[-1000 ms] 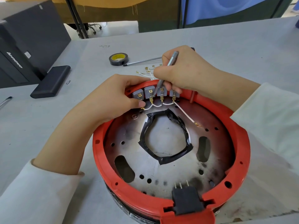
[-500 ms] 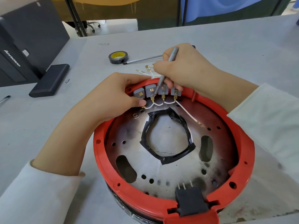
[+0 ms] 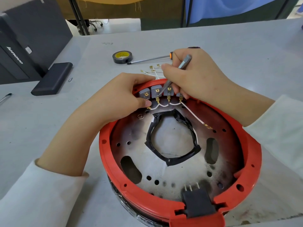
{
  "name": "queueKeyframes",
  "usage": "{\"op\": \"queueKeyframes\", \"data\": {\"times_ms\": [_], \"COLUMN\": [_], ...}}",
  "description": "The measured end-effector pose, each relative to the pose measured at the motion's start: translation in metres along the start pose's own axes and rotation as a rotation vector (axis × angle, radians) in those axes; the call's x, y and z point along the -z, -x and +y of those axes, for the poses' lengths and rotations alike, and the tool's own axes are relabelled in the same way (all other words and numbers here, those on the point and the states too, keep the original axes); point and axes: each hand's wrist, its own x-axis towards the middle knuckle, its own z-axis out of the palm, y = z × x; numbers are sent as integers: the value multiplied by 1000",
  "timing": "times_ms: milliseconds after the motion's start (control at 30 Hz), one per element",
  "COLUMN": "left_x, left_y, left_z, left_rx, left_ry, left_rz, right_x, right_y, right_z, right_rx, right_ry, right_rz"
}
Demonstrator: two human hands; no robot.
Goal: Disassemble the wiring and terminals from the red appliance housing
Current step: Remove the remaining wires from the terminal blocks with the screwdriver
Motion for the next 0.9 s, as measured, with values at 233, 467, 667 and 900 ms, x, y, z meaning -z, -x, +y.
{"op": "queueKeyframes", "data": {"times_ms": [233,467,667,900], "left_x": [0,0,0,1], "left_y": [0,0,2,3], "left_z": [0,0,2,2], "left_rx": [-12,-9,-8,-23], "left_ry": [7,24,31,64], "left_rz": [4,1,1,-28], "right_x": [-3,-4,-4,-4], "right_y": [3,0,0,-1], "right_z": [2,3,3,3], "right_rx": [90,86,48,52], "right_ry": [114,103,4,22], "right_rz": [48,53,45,27]}}
